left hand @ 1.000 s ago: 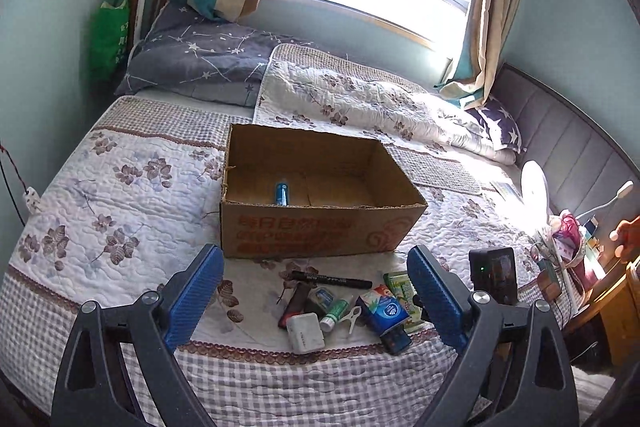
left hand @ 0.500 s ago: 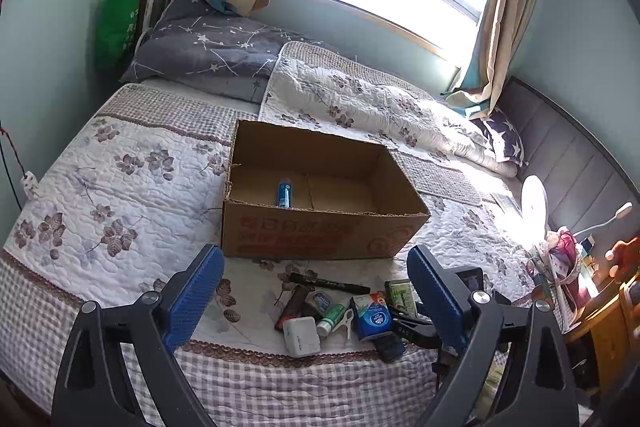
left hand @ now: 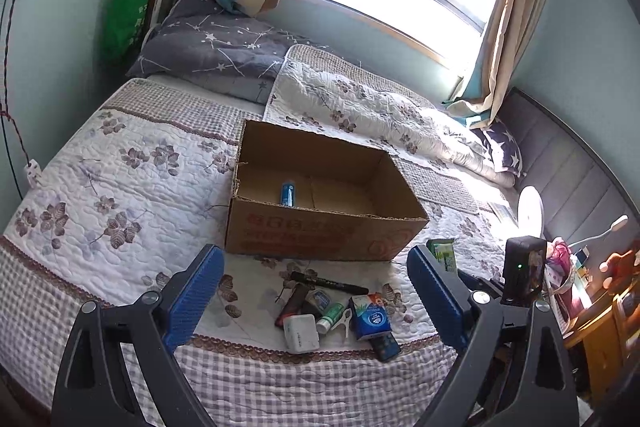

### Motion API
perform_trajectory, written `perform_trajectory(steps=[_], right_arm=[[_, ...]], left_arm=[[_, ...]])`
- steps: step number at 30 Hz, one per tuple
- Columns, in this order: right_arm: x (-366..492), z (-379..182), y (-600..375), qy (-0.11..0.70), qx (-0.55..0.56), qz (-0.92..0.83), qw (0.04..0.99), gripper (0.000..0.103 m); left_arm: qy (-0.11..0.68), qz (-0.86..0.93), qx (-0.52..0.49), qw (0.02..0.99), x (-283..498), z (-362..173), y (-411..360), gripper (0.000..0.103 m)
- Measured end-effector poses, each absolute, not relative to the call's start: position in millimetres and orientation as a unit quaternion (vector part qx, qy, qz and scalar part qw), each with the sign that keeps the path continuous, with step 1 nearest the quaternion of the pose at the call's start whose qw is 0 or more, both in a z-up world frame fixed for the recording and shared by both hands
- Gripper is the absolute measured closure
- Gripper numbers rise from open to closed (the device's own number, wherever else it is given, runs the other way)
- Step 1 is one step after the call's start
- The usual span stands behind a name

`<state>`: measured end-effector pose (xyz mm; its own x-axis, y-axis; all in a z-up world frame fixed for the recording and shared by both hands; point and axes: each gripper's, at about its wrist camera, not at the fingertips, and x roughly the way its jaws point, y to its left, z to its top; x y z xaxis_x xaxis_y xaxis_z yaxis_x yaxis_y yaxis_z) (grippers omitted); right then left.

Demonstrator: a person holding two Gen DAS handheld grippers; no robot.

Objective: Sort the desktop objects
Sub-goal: 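Grasp the green seaweed snack with the right gripper and drop it into the box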

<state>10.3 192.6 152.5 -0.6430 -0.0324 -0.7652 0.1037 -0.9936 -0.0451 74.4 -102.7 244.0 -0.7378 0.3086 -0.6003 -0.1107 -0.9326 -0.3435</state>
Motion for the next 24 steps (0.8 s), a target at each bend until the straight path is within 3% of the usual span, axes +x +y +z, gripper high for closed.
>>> perform_trajectory(steps=[6,12,18,24], right_arm=[[-22.7,193.4,179.2,0.032,0.392,-0.917,0.060,0.055],[-118.4,219.1,163.2,0.000,0.408,-0.910,0.067,0.055],[-208.8,168.2,140.2,-0.010,0.502,-0.863,0.059,0.055],[-238.9,110.8,134.9,-0.006,0.550,-0.834,0.039,0.055]], left_arm=[[-0.172,0.915,-0.347,0.114,71.1,241.9,-112.0,0.000],[-0.186,0.912,-0.348,0.113,70.1,242.2,-116.1,0.000],[-0.197,0.904,-0.362,0.115,61.1,234.5,-118.3,0.000],[-0.207,0.891,-0.385,0.120,52.6,223.0,-114.2,0.000]])
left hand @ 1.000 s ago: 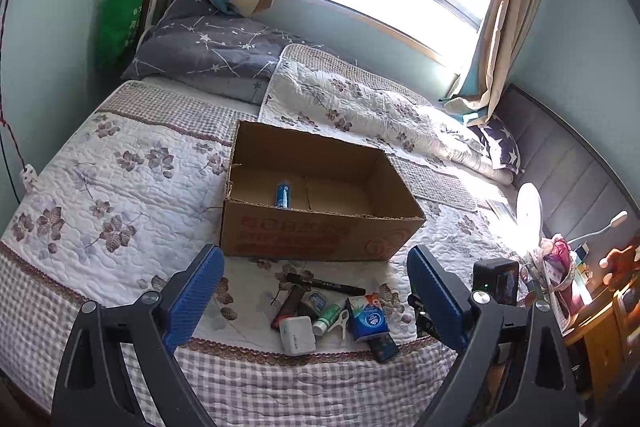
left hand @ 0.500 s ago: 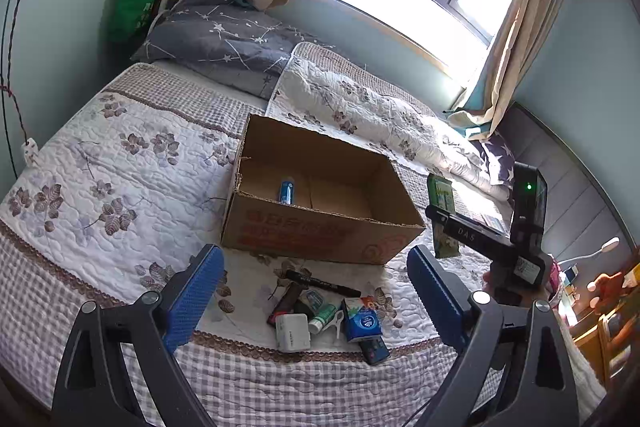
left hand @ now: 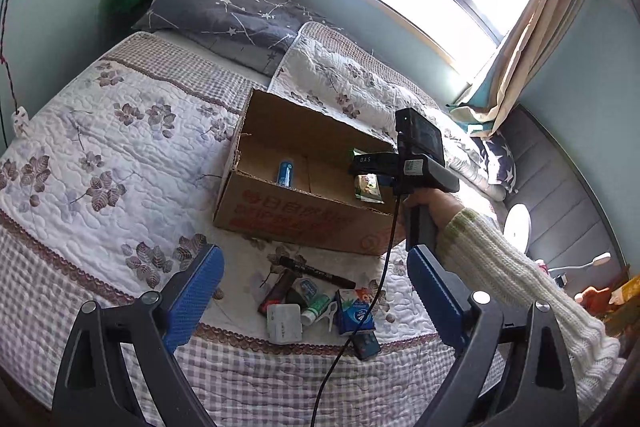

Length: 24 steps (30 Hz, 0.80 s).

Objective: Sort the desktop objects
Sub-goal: 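Grasp the green seaweed snack with the right gripper and drop it into the box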

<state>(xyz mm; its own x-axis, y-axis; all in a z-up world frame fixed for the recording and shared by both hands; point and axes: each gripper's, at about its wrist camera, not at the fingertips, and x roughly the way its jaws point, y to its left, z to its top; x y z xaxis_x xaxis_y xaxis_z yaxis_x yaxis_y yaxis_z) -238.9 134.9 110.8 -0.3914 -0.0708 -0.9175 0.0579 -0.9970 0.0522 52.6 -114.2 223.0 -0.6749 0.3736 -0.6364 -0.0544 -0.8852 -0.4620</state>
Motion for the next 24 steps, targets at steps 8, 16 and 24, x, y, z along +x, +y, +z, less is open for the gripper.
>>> perform_trajectory(steps=[8,16,24], right_arm=[[-217.5,121.8,152.1,-0.016,0.522,-0.852,0.040,0.043],[-93.5,212.0,167.5,0.044,0.413,-0.906,0.083,0.022],[31.7,224.2,208.5,0.053,0.404,-0.911,0.071,0.020]], left_arm=[[-0.192,0.891,-0.397,0.112,49.0,216.1,-107.1,0.000],[-0.112,0.883,-0.446,0.100,39.9,184.8,-72.1,0.000],[0.052,0.829,-0.551,0.088,34.3,90.8,-14.2,0.000]])
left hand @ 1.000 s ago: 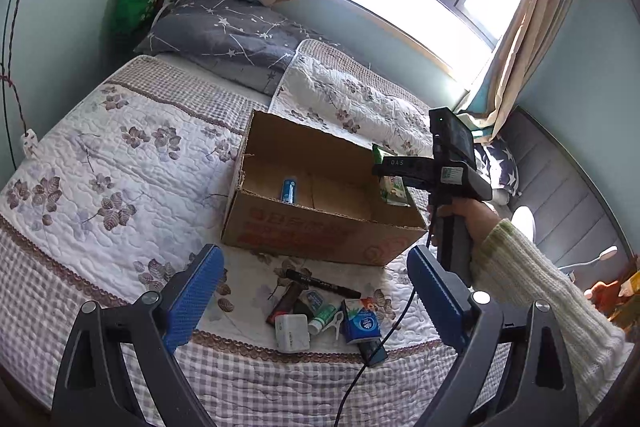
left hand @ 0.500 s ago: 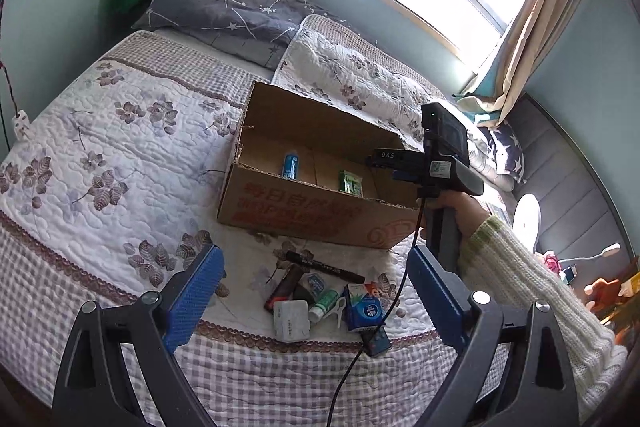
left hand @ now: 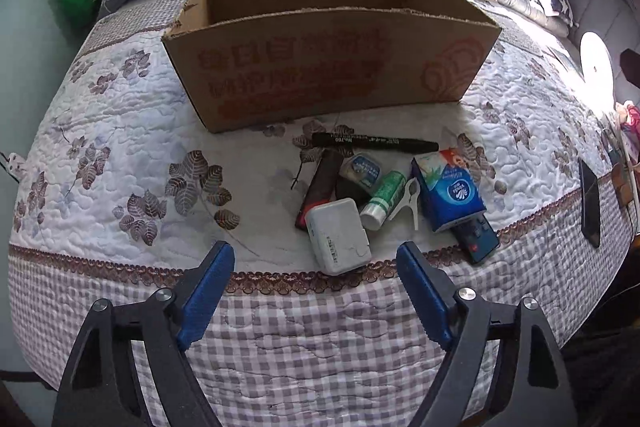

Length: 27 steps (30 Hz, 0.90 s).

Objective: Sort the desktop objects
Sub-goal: 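Grasp the green seaweed snack with the right gripper and drop it into the box, then grasp the white charger with the left gripper and place it in the box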

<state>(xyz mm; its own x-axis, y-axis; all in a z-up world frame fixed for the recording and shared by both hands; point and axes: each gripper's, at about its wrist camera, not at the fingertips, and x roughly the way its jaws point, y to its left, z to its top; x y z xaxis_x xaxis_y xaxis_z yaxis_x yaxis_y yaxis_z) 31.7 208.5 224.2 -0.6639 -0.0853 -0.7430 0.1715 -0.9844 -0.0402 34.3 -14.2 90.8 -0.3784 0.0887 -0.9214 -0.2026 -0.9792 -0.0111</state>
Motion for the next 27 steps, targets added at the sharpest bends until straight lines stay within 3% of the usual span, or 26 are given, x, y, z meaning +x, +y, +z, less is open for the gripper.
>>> perform_trajectory(steps=[3,8,12,16,22,27], right_arm=[[51.7,214.6,229.3,0.038,0.416,-0.906,0.059,0.020],[56.2,208.2,250.0,0.004,0.429,-0.902,0.054,0.020],[54.9,211.0,255.8,-0.026,0.430,-0.900,0.068,0.020],[53.0,215.5,254.5,-0.043,0.424,-0.901,0.076,0.020],[47.6,217.6,257.6,-0.057,0.425,-0.900,0.081,0.020],[49.4,220.5,260.7,-0.067,0.422,-0.900,0.083,0.020]], left_arm=[[0.055,0.819,-0.566,0.082,32.5,70.7,-12.7,0.000],[-0.063,0.805,-0.587,0.061,17.1,51.4,-31.7,0.000],[-0.039,0.797,-0.601,0.046,3.7,41.3,-21.2,0.000],[-0.066,0.785,-0.616,0.033,-10.3,33.2,-21.0,0.000],[-0.026,0.782,-0.622,0.022,-13.2,31.6,-20.0,0.000],[-0.093,0.783,-0.613,0.055,15.5,52.2,-47.7,0.000]])
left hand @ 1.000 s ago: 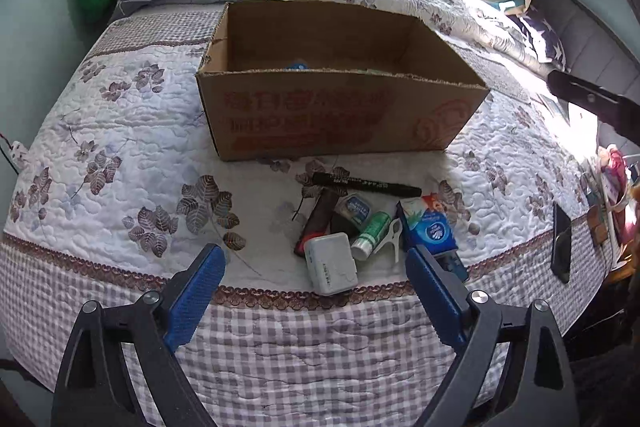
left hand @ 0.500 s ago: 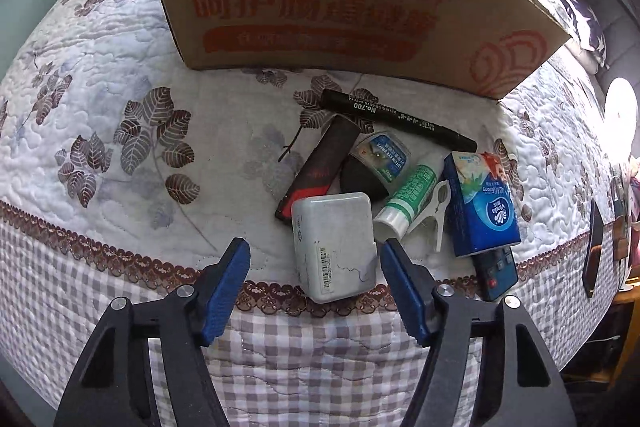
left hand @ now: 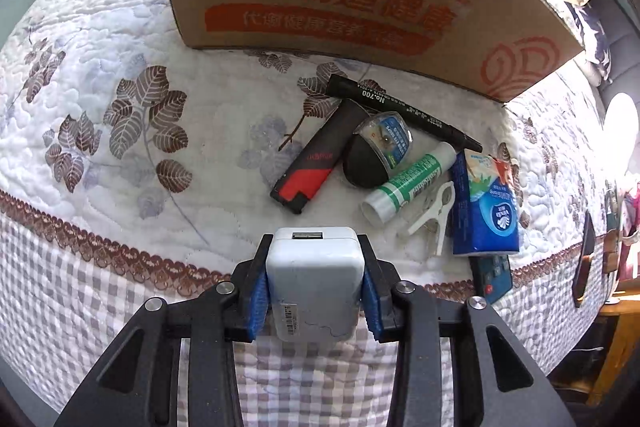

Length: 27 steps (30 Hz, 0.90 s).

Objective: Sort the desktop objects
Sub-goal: 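Grasp the white charger with the left gripper and place it in the box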

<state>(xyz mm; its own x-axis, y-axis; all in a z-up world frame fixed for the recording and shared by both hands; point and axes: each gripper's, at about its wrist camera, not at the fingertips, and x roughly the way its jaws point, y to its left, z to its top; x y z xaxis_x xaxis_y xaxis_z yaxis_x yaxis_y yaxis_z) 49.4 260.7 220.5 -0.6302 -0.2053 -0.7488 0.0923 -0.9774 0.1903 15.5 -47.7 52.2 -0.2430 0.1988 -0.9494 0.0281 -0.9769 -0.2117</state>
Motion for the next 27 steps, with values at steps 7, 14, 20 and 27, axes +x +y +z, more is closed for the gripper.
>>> perform_trajectory(steps=[7,14,20,27], right_arm=[[55.1,225.9,255.3,-0.063,0.416,-0.903,0.090,0.020],[55.3,223.4,254.3,-0.069,0.421,-0.899,0.095,0.020],[54.2,222.4,253.0,-0.076,0.426,-0.897,0.093,0.020],[51.5,223.3,247.2,-0.082,0.431,-0.892,0.110,0.020]], left_arm=[[-0.115,0.830,-0.540,0.081,49.1,126.3,-72.9,0.000],[-0.072,0.883,-0.449,0.118,-0.5,214.0,-29.1,0.000],[-0.004,0.882,-0.455,0.122,-95.0,238.4,11.6,0.000],[0.038,0.812,-0.576,0.082,-190.1,149.9,38.6,0.000]])
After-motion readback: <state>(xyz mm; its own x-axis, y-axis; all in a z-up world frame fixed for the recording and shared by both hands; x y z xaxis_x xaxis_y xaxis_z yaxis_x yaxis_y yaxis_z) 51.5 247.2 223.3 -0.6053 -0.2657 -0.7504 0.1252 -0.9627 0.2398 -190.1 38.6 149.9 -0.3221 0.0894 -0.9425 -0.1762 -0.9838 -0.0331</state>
